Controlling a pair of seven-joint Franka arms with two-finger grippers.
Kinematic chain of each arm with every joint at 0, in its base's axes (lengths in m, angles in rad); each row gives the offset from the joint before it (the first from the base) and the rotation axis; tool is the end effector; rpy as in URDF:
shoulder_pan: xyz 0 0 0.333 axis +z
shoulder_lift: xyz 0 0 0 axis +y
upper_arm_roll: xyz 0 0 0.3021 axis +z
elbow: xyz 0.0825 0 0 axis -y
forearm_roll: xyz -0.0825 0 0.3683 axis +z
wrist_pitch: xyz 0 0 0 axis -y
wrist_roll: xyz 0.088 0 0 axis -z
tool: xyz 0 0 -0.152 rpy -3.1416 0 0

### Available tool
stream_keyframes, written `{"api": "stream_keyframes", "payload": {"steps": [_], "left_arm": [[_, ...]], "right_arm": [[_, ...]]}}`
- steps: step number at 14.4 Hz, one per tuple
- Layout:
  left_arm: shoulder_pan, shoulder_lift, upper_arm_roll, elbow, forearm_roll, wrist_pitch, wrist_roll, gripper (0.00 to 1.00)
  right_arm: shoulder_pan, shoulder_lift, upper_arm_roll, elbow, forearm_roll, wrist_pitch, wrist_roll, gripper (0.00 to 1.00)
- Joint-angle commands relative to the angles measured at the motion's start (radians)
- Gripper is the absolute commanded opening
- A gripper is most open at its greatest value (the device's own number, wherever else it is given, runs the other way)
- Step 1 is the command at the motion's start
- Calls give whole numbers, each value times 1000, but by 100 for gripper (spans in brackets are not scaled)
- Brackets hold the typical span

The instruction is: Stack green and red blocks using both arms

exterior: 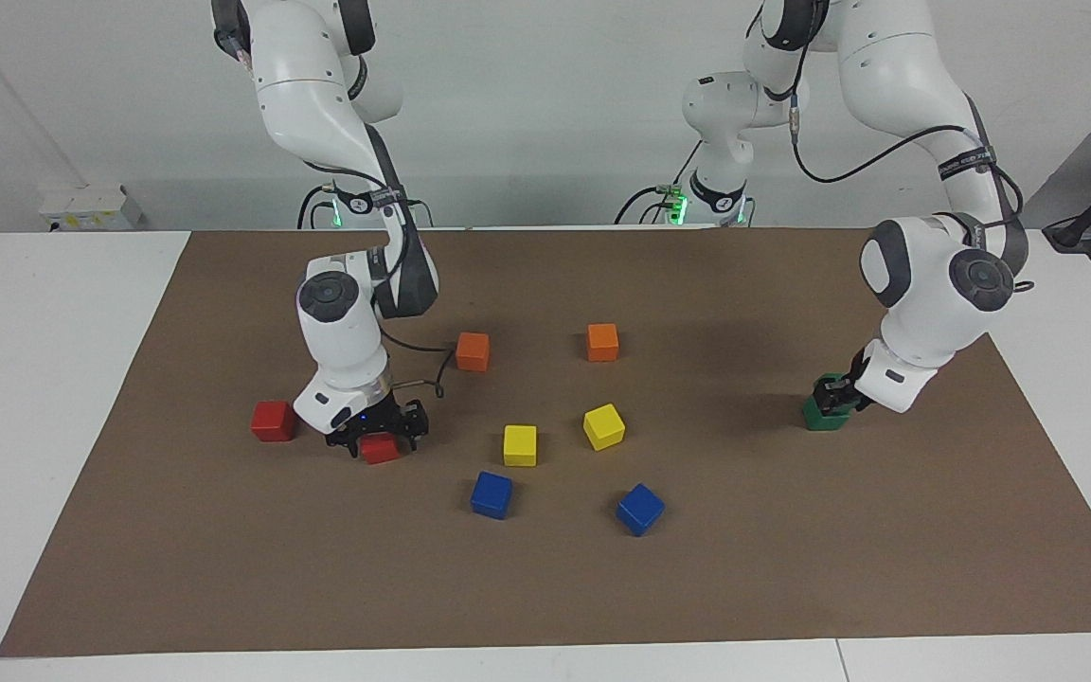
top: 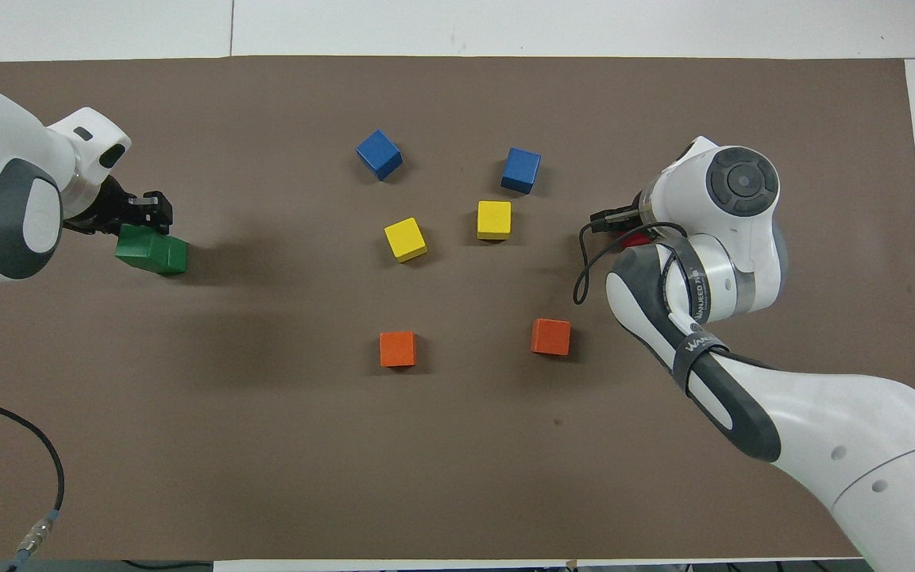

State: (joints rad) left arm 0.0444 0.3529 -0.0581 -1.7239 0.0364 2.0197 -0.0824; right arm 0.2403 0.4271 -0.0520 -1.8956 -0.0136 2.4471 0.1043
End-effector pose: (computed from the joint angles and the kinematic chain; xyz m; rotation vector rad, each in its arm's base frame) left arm 0.6232 -0.0029 0.3252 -3.1243 -0.0859 0.0871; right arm 0.6205 0.1189 0.2429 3.1193 0.1560 0.2001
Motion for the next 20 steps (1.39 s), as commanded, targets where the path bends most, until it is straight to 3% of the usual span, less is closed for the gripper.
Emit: {"api": "stream_keyframes", "payload": {"steps": [1, 2, 3, 6, 9, 10, 11, 12, 15, 20], "left_arm": [[18, -41, -5, -51, -21, 47, 16, 0], [18, -41, -5, -52, -23, 56, 13, 0], [18, -41, -5, -60, -36, 66, 12, 0], [18, -43, -5, -83, -46, 96, 12, 0], [17, -48, -5, -102, -46, 111, 15, 0], [17, -49, -5, -103, -46, 113, 18, 9], [17, -49, -3, -105, -46, 113, 24, 50], [17, -51, -3, -109, -44, 116, 27, 99], [18, -57, -3, -117, -44, 111, 33, 100], [28, -81, -2, -85, -44, 82, 32, 100]], "right_arm": [[-12, -14, 6, -25, -9, 13, 21, 40], [-13, -16, 6, -28, -3, 6, 23, 12], [-13, -19, 6, -33, 0, 3, 25, 0], [-13, -22, 6, -39, 0, -14, 34, 0], [-47, -47, 1, 53, -12, -213, -3, 0], [-71, -77, 0, 67, -14, -274, -58, 0], [-105, -114, 0, 64, -14, -307, -111, 0], [-137, -142, 0, 56, -14, -328, -147, 0], [-222, -156, 1, 32, -11, -315, -146, 0], [-254, -174, 1, -68, -6, -188, -144, 0]]}}
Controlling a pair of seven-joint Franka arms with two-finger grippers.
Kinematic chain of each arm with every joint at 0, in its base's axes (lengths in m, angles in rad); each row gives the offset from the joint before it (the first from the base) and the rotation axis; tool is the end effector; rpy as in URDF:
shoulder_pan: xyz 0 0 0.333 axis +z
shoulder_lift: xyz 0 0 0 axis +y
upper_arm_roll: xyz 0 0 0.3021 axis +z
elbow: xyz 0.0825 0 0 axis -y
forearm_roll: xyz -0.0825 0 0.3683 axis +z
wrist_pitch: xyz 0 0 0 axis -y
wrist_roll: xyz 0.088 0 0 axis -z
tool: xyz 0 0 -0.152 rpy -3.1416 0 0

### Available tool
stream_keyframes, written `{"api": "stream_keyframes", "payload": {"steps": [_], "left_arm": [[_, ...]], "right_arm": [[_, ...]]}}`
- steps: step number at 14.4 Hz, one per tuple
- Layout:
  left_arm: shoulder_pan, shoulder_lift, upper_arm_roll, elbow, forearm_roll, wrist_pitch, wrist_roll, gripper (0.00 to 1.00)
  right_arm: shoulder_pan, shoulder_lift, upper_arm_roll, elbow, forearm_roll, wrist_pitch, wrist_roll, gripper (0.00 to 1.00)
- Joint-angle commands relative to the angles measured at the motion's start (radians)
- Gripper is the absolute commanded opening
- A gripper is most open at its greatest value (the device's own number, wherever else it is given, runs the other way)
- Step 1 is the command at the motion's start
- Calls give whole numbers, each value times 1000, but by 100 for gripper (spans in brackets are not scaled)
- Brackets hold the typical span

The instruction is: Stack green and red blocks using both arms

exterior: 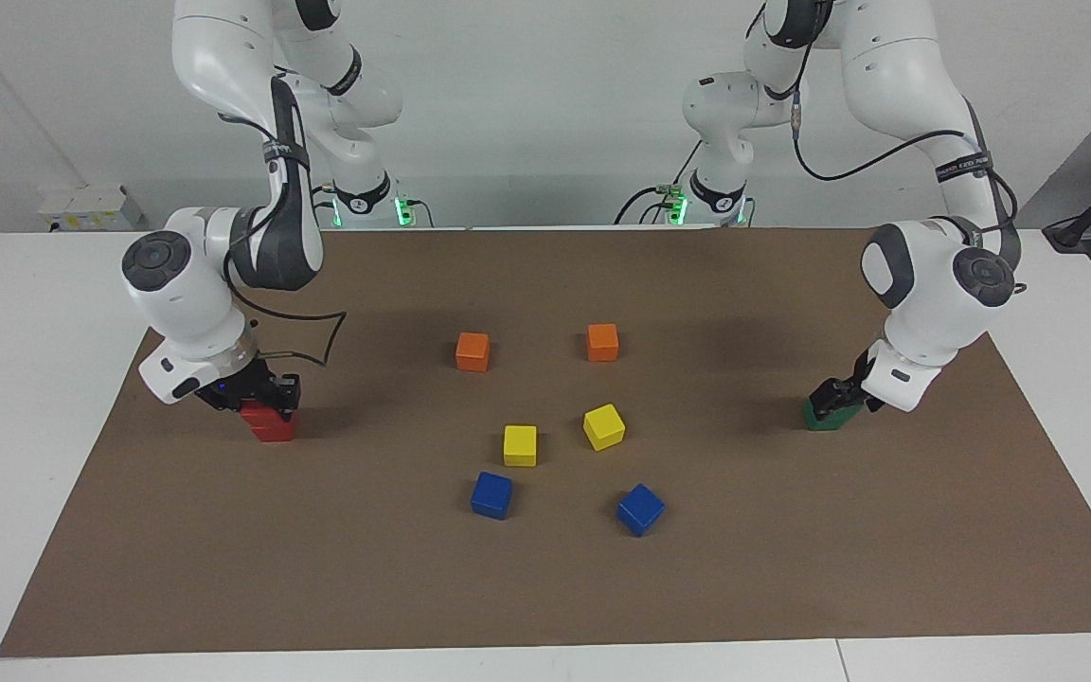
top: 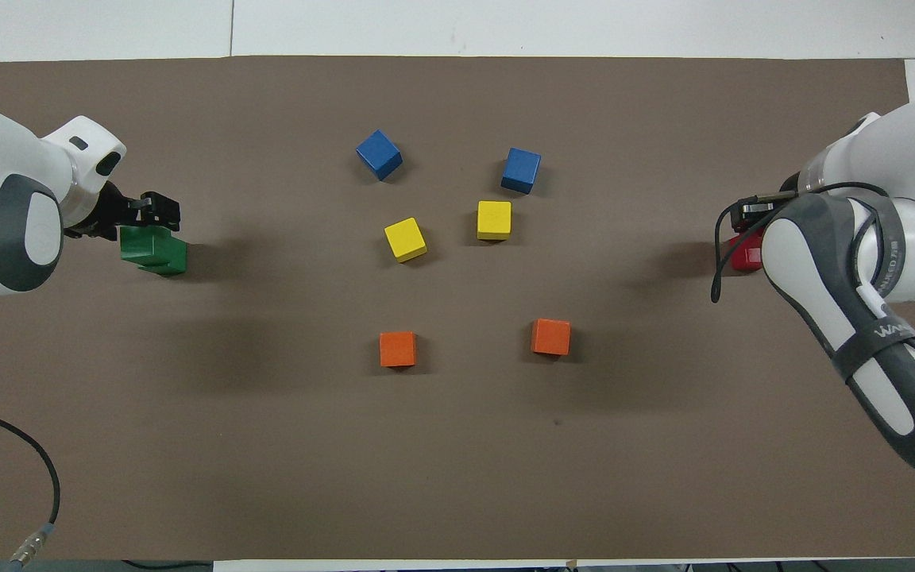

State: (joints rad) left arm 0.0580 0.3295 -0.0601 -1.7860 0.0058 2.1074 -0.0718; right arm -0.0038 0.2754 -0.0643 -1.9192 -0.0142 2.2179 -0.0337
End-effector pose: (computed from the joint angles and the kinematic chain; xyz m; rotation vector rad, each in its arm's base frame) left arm 0.6203 0.0009 0.3195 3.1255 0.1092 -0.0125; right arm 0.5988 -0.0409 0.3036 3.1111 -0.0363 0.0347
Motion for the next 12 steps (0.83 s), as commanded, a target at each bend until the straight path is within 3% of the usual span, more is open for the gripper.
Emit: {"api": "stream_keyframes", "payload": {"steps": [1, 6, 8, 12], "left_arm": [[20, -81, 0, -9, -12, -44, 21, 100], [8, -222, -4, 123, -4, -346, 17, 100], [6, -297, -3, 111, -3, -429, 18, 100], [5, -354, -3, 111, -3, -547, 18, 100]], "right_arm": [[-12, -21, 14, -46, -6, 45, 1, 0], [-22, -15, 12, -52, -6, 66, 32, 0], [-24, -15, 14, -57, -4, 68, 41, 0], [-33, -12, 12, -70, -4, 81, 49, 0]]}}
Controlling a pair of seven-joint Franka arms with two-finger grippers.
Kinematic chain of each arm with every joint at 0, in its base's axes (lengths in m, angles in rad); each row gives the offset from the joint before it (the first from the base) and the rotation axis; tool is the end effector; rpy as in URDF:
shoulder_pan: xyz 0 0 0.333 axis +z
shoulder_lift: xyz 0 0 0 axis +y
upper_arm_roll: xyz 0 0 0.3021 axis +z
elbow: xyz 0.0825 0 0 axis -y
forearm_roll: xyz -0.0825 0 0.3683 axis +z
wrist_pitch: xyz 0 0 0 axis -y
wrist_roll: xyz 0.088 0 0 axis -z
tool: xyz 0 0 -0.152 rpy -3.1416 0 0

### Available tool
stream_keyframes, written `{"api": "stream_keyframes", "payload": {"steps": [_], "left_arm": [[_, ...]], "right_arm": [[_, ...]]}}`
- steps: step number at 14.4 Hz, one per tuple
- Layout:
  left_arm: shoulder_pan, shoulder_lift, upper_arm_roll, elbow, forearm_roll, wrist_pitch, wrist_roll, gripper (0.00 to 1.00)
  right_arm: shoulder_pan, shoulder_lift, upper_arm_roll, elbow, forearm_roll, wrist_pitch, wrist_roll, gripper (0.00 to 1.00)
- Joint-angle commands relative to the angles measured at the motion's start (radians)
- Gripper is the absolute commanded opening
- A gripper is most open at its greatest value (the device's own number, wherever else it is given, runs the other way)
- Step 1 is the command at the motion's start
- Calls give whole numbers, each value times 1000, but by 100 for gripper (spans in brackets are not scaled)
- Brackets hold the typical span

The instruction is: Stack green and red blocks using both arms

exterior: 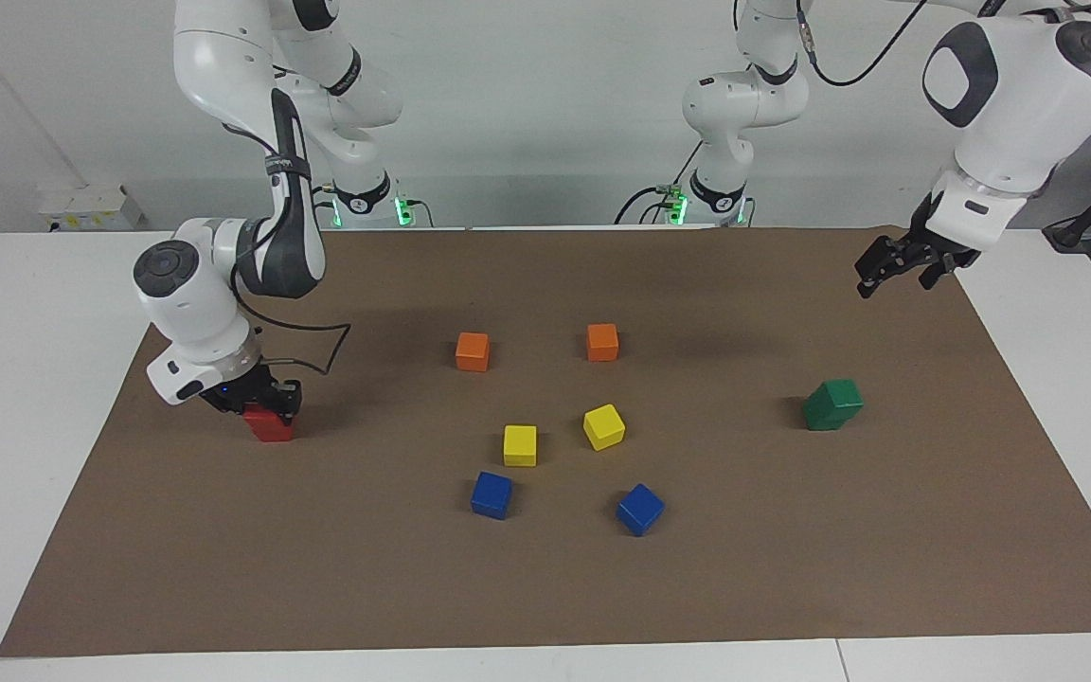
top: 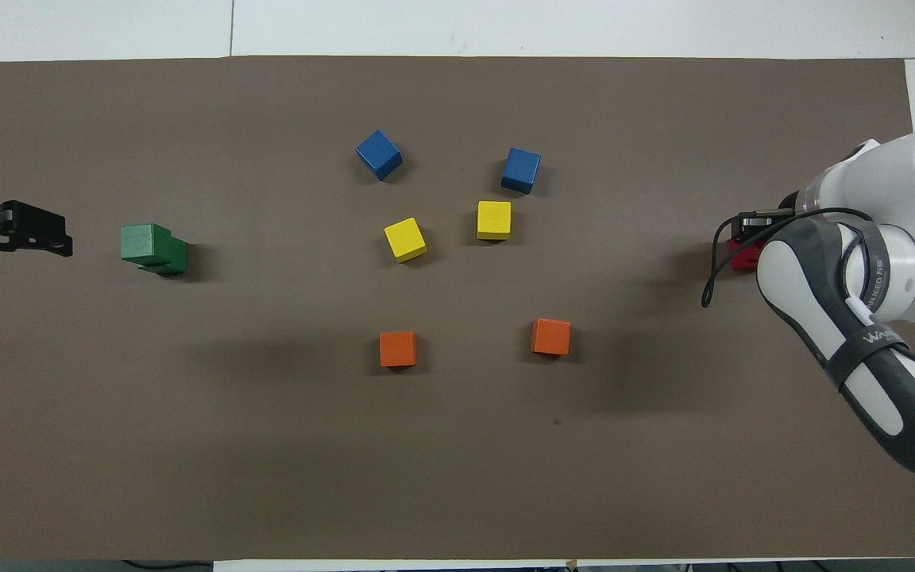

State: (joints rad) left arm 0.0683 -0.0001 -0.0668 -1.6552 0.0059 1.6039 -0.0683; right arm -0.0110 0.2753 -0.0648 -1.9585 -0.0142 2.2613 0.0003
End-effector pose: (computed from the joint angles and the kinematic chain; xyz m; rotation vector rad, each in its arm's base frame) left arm 0.5365 0.0017 0.5300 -3.1311 -0.1088 0.0799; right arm 0.5930 -0.0452 0.2905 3.1100 -0.1004 0.0419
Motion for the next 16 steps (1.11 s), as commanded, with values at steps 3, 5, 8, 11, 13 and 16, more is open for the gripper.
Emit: {"api": "stream_keyframes", "payload": {"steps": [3, 5, 8, 11, 13, 16], "left_arm": [[-2, -51, 4, -20, -3, -85, 15, 100], [4, -47, -1, -23, -3, -88, 15, 100], [24, -12, -7, 35, 15, -131, 16, 100], [54, -14, -51, 35, 17, -173, 13, 100], [39, -14, -42, 41, 14, -171, 10, 100], [18, -18, -44, 43, 13, -174, 9, 100]], "right_arm": [[-27, -13, 14, -69, -4, 98, 20, 0], [-30, -13, 14, -69, -4, 101, 23, 41], [-27, -15, 14, -65, 0, 87, 72, 100], [-23, -36, 14, -47, 0, 20, 70, 100], [-15, -54, 16, 30, 0, -121, 70, 100], [-14, -96, 20, 163, -4, -314, 64, 100]]}}
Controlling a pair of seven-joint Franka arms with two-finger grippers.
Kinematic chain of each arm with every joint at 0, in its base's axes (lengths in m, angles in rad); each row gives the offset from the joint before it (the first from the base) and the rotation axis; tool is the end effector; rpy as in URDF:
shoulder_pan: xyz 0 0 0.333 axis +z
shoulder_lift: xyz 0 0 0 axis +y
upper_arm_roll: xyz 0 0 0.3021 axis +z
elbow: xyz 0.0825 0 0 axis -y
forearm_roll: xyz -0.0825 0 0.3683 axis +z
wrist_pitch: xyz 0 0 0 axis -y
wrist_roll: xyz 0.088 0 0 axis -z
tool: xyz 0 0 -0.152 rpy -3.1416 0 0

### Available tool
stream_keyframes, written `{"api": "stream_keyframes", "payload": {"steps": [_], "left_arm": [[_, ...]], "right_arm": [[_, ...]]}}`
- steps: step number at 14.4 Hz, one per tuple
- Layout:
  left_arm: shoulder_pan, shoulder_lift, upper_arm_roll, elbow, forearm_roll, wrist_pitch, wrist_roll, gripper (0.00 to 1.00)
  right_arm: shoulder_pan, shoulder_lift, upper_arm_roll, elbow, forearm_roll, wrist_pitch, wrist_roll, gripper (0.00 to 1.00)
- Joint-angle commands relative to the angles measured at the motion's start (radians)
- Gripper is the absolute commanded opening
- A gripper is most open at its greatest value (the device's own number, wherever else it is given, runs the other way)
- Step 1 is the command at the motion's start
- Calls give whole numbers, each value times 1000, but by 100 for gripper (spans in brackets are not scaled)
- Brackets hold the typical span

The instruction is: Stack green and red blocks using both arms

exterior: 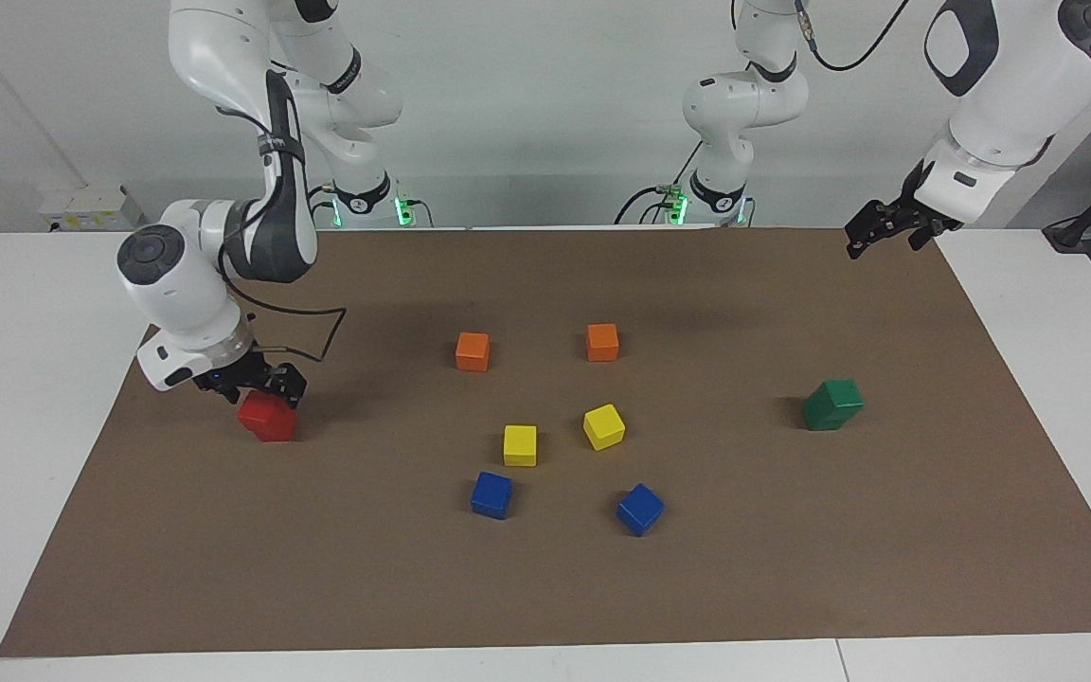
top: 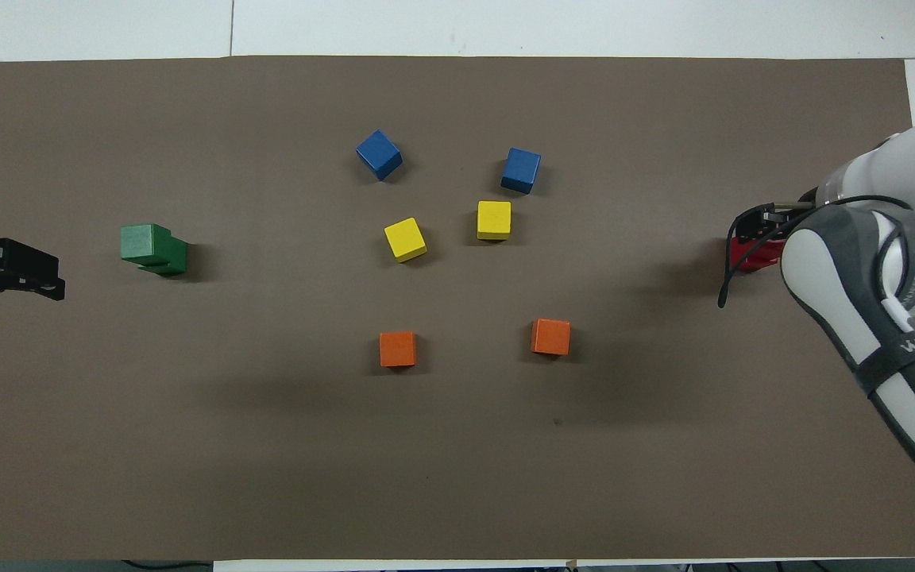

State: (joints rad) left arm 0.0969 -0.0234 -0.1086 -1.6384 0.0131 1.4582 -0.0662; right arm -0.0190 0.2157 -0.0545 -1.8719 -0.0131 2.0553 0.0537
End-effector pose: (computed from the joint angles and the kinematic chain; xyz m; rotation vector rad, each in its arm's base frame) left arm 0.5102 -0.0044 0.5392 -3.1092 -0.0858 0.2434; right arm 0.5876 -0.0436 0.3456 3.1127 -0.1867 -0.0503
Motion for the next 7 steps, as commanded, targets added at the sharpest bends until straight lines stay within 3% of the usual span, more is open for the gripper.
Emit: {"api": "stream_keyframes", "payload": {"steps": [1, 7], "left_arm": [[-16, 2, 3, 23, 5, -25, 5, 100], [-31, 0, 1, 26, 8, -24, 14, 100]], "right_arm": [[-4, -73, 13, 88, -5, -142, 9, 100], [-7, -243, 24, 103, -11, -305, -147, 100]]}}
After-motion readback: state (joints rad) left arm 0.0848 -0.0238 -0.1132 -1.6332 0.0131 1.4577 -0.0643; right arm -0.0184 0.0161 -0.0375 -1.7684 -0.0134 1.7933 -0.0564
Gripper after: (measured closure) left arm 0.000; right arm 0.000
